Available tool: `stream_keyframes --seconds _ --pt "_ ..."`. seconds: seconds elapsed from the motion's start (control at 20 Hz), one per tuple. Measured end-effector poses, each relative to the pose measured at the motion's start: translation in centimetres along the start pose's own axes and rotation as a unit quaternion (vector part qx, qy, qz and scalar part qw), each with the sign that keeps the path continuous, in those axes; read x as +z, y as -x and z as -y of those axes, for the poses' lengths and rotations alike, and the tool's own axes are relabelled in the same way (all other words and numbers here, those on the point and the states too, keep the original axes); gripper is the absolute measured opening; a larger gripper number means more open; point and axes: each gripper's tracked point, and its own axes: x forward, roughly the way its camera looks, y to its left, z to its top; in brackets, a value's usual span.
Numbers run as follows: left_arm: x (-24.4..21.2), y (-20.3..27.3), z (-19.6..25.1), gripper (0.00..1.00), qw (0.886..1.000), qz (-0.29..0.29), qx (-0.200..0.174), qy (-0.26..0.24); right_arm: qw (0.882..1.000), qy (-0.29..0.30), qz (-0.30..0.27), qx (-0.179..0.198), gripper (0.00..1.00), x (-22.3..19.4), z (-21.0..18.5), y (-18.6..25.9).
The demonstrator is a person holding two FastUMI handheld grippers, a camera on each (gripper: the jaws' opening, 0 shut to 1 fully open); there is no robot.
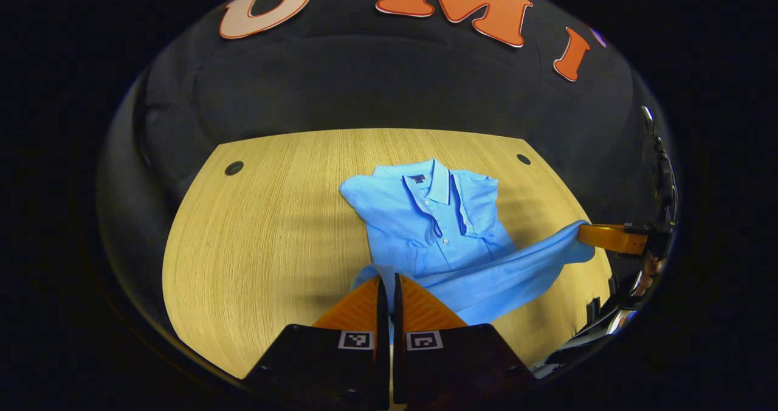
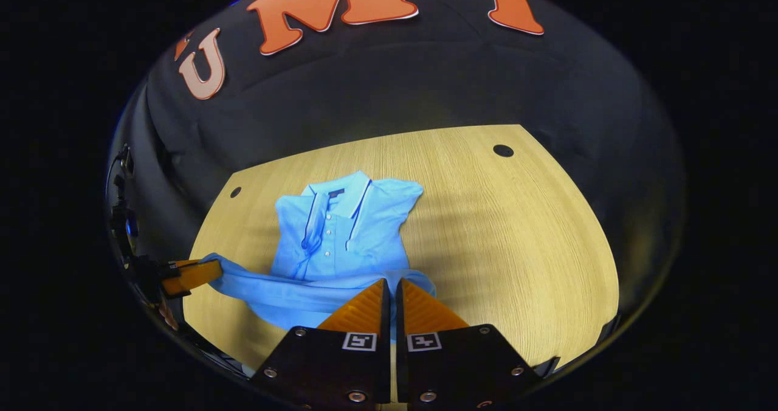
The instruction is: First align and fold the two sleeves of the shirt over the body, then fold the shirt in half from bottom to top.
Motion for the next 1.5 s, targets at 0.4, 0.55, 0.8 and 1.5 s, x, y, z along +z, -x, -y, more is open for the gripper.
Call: stream_keyframes --seconds 0.4,0.55,0.8,1.5 --pt "7.1 -6.2 -2.6 0.06 1.000 0.022 -0.010 -0.011 1.000 0.001 0.007 -0.010 0.04 6.3 -0.2 -6.5" --pt "8.9 -8.8 -3.5 0.06 0.999 0.031 -0.009 -0.020 1.000 -0.001 0.011 -0.005 0.04 8.4 -0.5 -9.2" --pt "11.6 -12.6 -4.5 0.06 0.999 0.036 -0.015 -0.024 1.000 -0.018 0.007 -0.007 0.04 11.0 0.3 -13.6" --pt "10.6 -20.7 -7.0 0.06 1.000 -0.014 -0.018 0.011 0.999 -0.017 -0.043 -0.019 0.04 10.0 2.2 -22.4"
